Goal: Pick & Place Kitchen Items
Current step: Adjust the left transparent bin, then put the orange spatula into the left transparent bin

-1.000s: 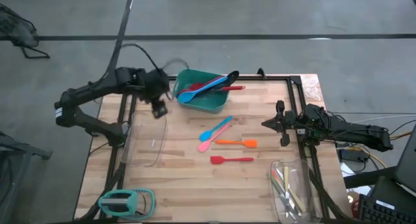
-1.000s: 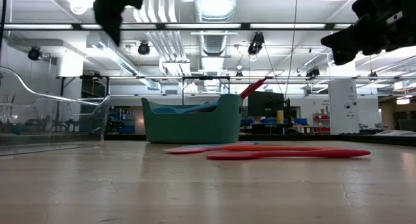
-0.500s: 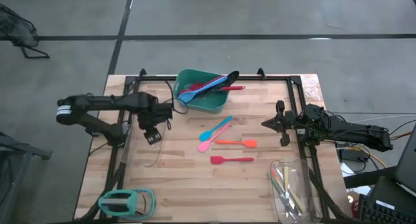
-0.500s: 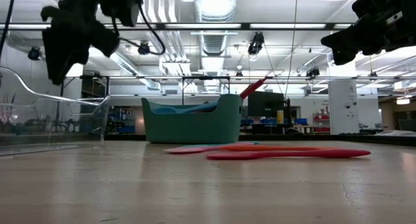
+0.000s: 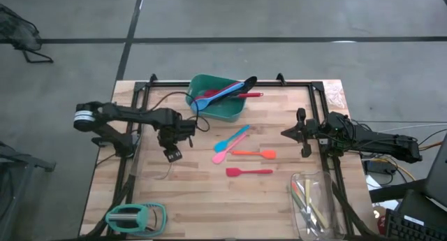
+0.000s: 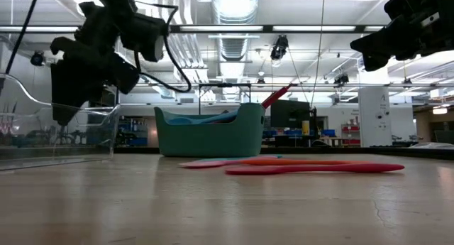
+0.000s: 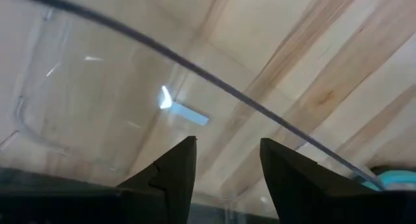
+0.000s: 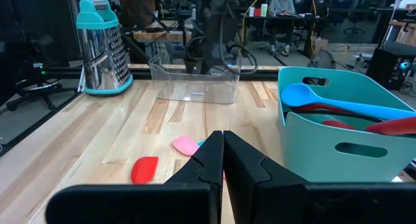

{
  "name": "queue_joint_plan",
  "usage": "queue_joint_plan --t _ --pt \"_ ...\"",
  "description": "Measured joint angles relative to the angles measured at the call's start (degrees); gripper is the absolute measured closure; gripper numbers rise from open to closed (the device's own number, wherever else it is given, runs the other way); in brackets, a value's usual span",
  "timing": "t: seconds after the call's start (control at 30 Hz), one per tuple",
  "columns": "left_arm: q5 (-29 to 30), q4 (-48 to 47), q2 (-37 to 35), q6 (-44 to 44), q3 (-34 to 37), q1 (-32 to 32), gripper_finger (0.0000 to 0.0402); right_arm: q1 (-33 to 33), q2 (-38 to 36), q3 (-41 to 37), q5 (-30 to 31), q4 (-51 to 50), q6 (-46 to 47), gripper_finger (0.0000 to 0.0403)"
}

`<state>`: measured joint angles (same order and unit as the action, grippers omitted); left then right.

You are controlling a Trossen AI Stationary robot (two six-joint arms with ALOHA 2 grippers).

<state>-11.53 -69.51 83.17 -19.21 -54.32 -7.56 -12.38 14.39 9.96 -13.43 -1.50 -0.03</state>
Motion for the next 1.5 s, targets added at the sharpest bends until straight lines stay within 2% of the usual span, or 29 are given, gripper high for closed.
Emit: queue_joint_plan --t 0.23,0.57,0.7,0.87,1.03,1.17,1.33,1.5 --pt "-0.87 8.2 2.52 4.48 -2.08 0.04 0.0225 -0.01 0.0 0.0 -0.01 -0.02 0.0 0.0394" --pt "-0.86 11.7 2.3 9.45 -9.06 0.18 0.0225 -0.02 0.02 0.0 0.0 -0.02 0.0 0.0394" --pt "-0.31 11.95 2.21 12.23 -12.05 0.16 0.0225 -0.02 0.02 0.0 0.0 -0.02 0.0 0.0394" --pt "2.25 7.09 1.98 17.52 -16.97 0.16 0.0225 -0.01 0.02 0.0 -0.02 -0.02 0.0 0.0394" --pt "5.12 7.62 -0.91 21.25 -19.22 0.13 0.023 0.0 0.02 0.0 0.0 -0.02 0.0 0.0394" --pt "5.3 12.48 -5.58 23.15 -18.36 0.05 0.0274 -0.02 0.02 0.0 -0.01 -0.02 0.0 0.0394" --pt "5.62 19.65 -14.19 24.45 -15.32 0.09 0.0383 -0.01 0.02 0.0 -0.01 -0.02 0.0 0.0394" --pt "5.55 27.3 -23.81 24.83 -9.12 0.11 0.0391 0.0 0.02 0.0 0.0 -0.02 0.0 0.0394"
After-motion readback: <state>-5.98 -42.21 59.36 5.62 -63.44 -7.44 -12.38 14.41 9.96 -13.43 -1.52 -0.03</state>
